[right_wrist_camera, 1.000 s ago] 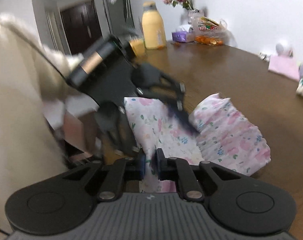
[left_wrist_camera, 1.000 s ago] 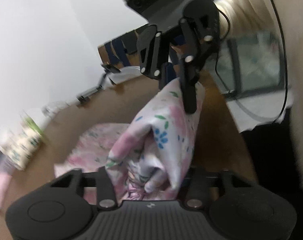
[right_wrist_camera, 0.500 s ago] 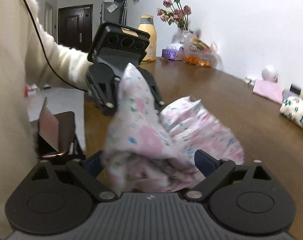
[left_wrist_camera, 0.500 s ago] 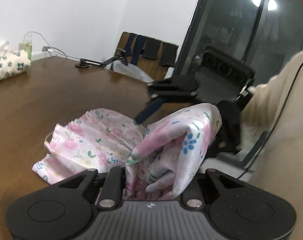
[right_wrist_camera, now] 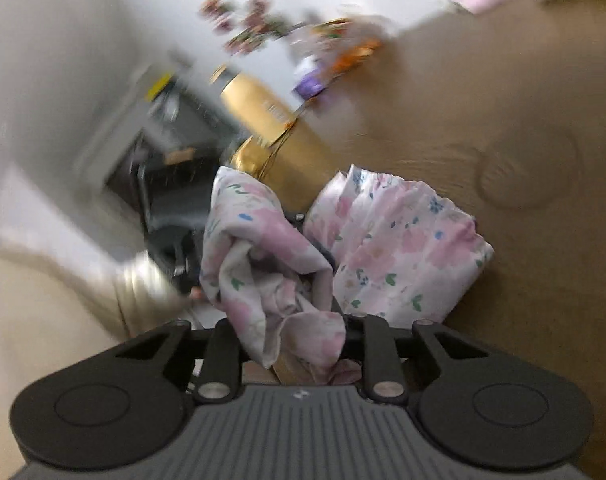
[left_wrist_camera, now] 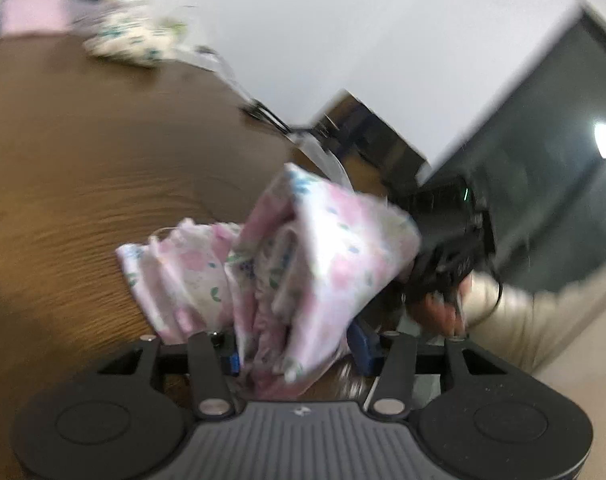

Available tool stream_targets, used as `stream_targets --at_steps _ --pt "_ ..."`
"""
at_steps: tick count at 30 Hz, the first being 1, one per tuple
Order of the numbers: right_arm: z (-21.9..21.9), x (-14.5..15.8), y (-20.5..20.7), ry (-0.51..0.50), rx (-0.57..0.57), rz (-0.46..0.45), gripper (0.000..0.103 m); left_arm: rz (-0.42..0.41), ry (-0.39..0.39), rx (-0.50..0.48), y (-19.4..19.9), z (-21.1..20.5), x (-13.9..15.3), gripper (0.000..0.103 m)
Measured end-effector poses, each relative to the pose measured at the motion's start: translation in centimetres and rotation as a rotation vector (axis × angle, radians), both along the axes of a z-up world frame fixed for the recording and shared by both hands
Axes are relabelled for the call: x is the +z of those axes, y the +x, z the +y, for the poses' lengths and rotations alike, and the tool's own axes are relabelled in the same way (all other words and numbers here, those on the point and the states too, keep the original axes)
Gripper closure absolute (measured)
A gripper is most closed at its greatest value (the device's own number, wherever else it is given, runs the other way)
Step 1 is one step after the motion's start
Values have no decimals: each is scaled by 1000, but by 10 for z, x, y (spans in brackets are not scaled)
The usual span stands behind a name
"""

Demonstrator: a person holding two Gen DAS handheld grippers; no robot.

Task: Fold clothes

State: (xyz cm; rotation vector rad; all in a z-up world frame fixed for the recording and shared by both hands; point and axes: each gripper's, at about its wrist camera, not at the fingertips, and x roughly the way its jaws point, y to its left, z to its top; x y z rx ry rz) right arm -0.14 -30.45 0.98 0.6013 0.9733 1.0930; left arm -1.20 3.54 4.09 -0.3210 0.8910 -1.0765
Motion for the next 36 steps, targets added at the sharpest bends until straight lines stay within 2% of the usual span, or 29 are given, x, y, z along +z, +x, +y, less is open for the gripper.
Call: stream_targets --at_steps 1,3,5,6,7,8,9,11,13,14,16,18,19,21,23,26,27,30,32,33,35,36 --pt "-4 -4 6 28 -25 65 77 26 -9 33 2 3 0 52" --pt "-11 -15 18 58 -84 180 65 55 8 99 7 2 1 53" --pt "-17 -21 23 96 -150 226 47 94 29 170 11 3 2 53" --pt "-19 -16 21 84 -188 203 39 121 42 209 14 5 2 52" --pt "-22 -9 19 67 -225 174 23 146 42 237 14 8 3 51" --pt "-24 -3 17 51 -263 145 19 137 53 253 13 11 7 46" --pt "-29 8 11 25 -319 85 19 125 65 268 12 14 11 43" --pt "-33 27 -4 -73 -413 -39 19 77 109 315 8 20 22 28" --pt "-27 46 -23 -233 -483 -192 19 27 161 386 6 24 32 23" --pt "-21 53 -33 -282 -505 -265 19 27 162 412 7 25 34 22" --pt "-2 62 -48 -298 -527 -379 19 44 172 447 12 22 32 22" --pt "18 64 -57 -282 -518 -447 20 77 198 463 20 11 25 25" --pt "35 63 -56 -298 -506 -470 20 66 223 468 21 4 21 27" --pt "59 55 -50 -360 -509 -503 27 20 263 476 22 -9 20 30" --pt "78 46 -43 -415 -514 -518 40 -10 302 476 22 -19 22 30" --pt "84 35 -32 -421 -521 -423 59 -37 313 489 15 -14 29 29" --pt "84 33 -31 -406 -530 -396 60 -53 318 503 13 -11 30 29" --pt "77 35 -40 -378 -569 -393 59 -96 312 556 7 1 37 28" --pt "76 36 -45 -386 -598 -409 48 -123 305 594 4 5 42 28" --pt "75 37 -47 -390 -612 -417 48 -136 313 610 4 4 44 29" --pt "77 37 -48 -416 -626 -431 47 -176 342 634 2 -2 45 33" --pt "79 36 -48 -435 -627 -434 47 -197 357 646 1 -6 46 39"
